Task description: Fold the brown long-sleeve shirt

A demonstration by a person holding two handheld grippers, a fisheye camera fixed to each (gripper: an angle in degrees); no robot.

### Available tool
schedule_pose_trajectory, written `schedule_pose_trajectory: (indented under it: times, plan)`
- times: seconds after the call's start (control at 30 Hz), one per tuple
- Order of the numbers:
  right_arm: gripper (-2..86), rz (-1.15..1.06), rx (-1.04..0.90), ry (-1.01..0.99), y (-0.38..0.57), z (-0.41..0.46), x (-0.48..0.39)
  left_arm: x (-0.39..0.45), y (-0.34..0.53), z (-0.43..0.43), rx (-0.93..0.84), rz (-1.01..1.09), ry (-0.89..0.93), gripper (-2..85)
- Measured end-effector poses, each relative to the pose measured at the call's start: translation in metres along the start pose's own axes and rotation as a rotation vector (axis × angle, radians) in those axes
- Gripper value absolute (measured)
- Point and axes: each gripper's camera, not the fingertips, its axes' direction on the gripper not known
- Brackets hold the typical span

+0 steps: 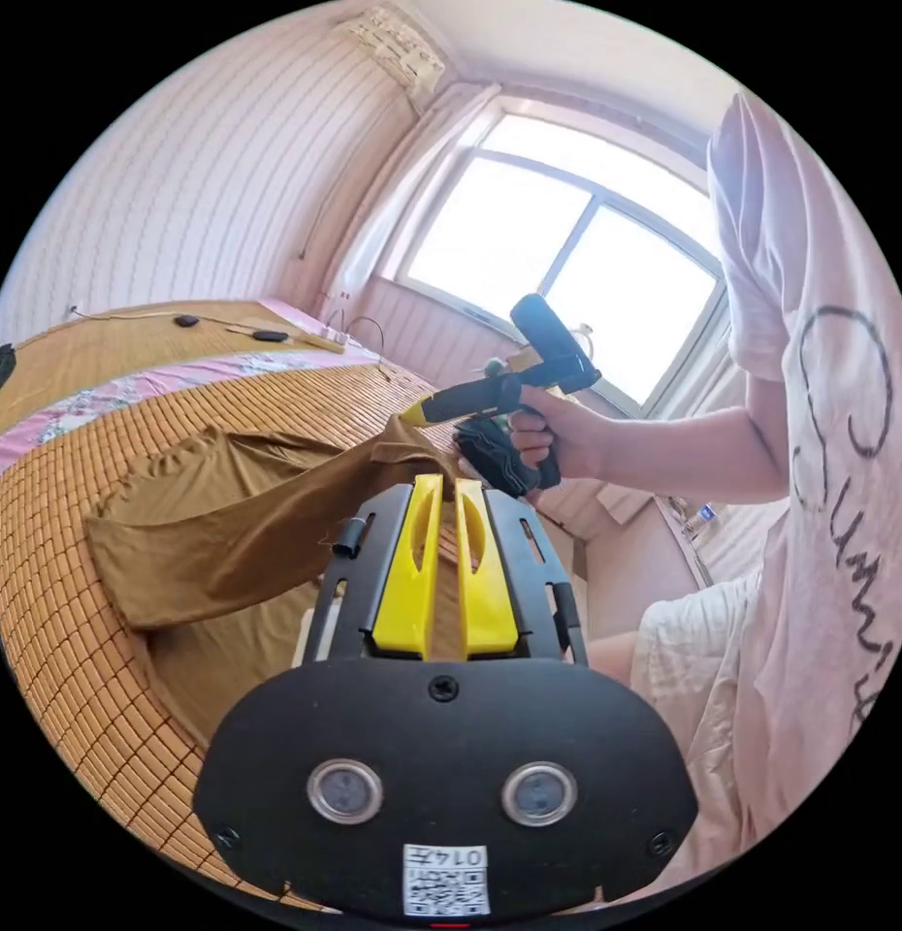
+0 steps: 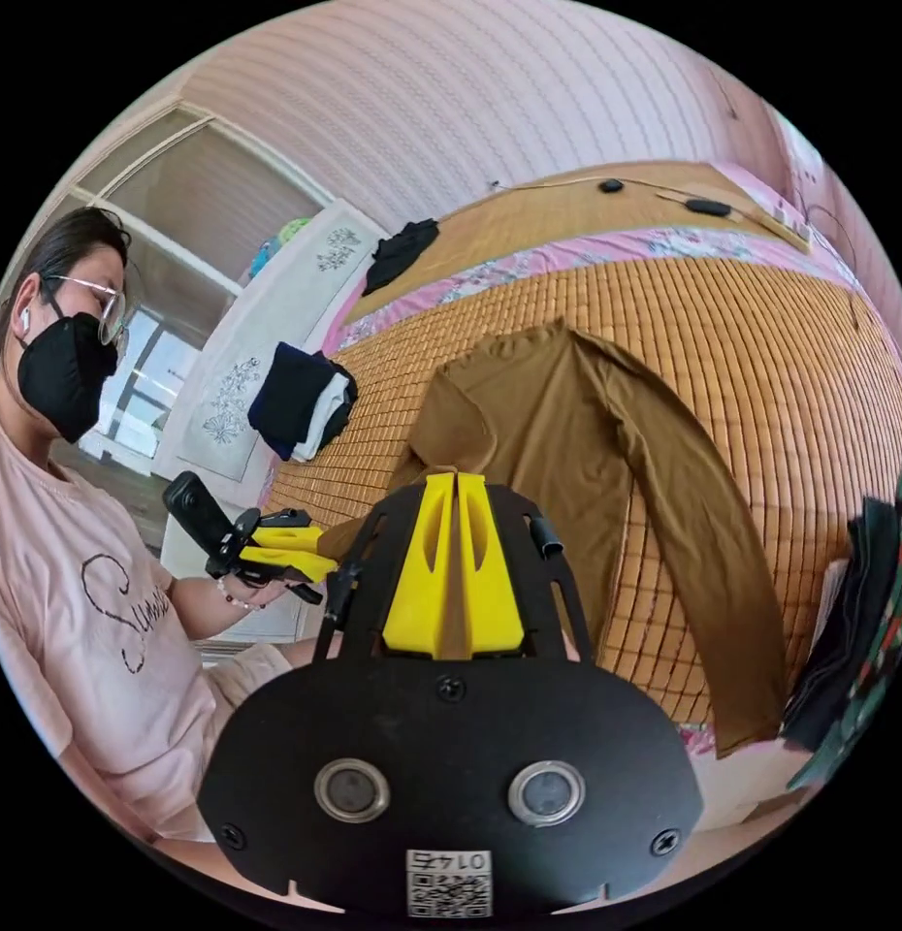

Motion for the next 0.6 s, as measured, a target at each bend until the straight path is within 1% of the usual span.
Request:
schedule_pose_trajectory:
  times: [0.1,0.17,0.23,0.27,0.33,0.4,0.43,0.5,0.57,0.6]
  plan:
    - [0.0,0.074,-0.006,0.032,0.032,-0.007,0.021,0.024,0.011,0.052,-0.082,0.051,0.070,0.7]
    - [0.0,0.121,-0.058,0.056,0.047,-0.002,0.036,0.031,0.021,0.086,-0.151,0.067,0.113,1.2]
    - [0.0,0.195,-0.139,0.099,0.064,0.011,0.058,0.031,0.046,0.137,-0.271,0.067,0.146,2.7]
    - [-0.1,0.223,-0.159,0.122,0.069,0.014,0.064,0.030,0.053,0.149,-0.301,0.071,0.152,3.1]
    - [0.0,0.359,-0.212,0.187,0.090,0.019,0.086,0.027,0.084,0.195,-0.407,0.097,0.169,4.3]
    - [0.3,0.447,-0.195,0.189,0.100,0.013,0.094,0.024,0.105,0.226,-0.489,0.101,0.176,5.1]
    - [0.5,0.461,-0.167,0.191,0.101,0.008,0.093,0.023,0.113,0.242,-0.525,0.094,0.179,5.4]
    - [1.4,0.447,-0.155,0.224,0.097,0.004,0.086,0.025,0.123,0.260,-0.537,0.107,0.205,5.6]
    - [3.2,0.390,-0.182,0.250,0.087,0.006,0.075,0.026,0.130,0.274,-0.561,0.117,0.221,5.8]
    - [4.9,0.326,-0.210,0.269,0.078,0.011,0.065,0.023,0.133,0.281,-0.571,0.119,0.215,5.8]
